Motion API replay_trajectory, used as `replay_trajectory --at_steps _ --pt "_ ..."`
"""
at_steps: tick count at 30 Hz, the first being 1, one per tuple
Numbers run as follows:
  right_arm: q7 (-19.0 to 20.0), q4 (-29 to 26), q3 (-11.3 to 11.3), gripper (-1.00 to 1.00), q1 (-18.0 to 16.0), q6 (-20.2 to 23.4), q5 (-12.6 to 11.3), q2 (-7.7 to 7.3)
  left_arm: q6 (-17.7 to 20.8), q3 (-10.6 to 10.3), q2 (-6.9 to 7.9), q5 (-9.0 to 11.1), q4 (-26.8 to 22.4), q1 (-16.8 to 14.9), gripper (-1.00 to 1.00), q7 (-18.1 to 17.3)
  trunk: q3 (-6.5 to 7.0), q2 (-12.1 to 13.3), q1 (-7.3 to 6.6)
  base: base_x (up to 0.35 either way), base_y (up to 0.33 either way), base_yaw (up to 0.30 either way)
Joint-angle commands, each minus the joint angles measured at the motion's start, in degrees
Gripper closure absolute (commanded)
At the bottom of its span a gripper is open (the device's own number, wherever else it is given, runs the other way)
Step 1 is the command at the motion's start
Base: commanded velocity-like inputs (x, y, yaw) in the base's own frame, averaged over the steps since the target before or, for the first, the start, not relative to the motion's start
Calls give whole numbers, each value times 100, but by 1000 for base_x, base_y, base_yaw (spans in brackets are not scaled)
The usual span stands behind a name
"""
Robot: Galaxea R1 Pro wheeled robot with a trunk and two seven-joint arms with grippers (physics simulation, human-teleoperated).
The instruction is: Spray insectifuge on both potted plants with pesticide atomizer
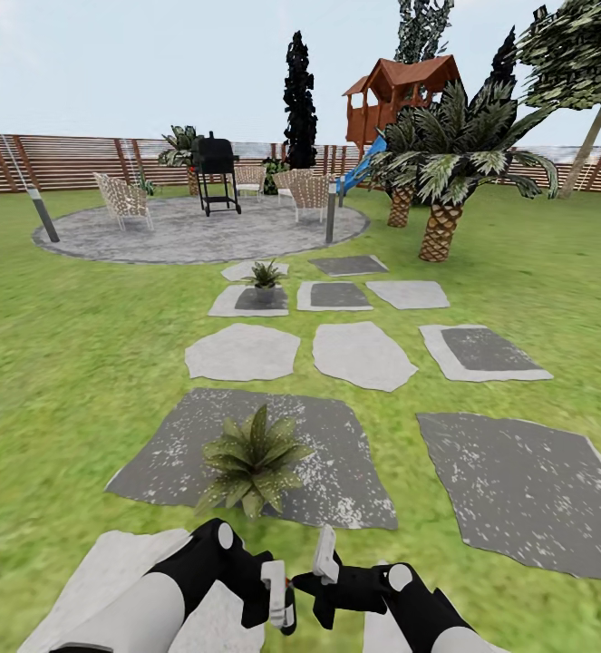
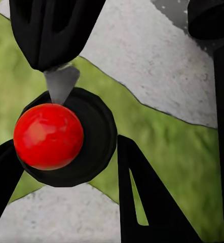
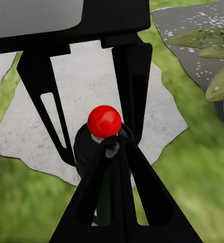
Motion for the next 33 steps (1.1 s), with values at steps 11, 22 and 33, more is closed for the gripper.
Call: replay_trajectory --at_steps 11,22,33 --pt "25 -6 -49 100 -3 -20 46 7 -7 -50 417 -141 39 2 100 10 -5 -2 -1 0 0 0" --pt "-10 29 -48 -100 -3 -27 48 -394 -41 14 1695 -44 260 123 100 61 -5 -2 -1 0 0 0" --pt "-2383 1252 -77 -100 131 -191 5 -1006 -52 896 1876 1729 1156 303 100 1870 -5 -2 -1 0 0 0"
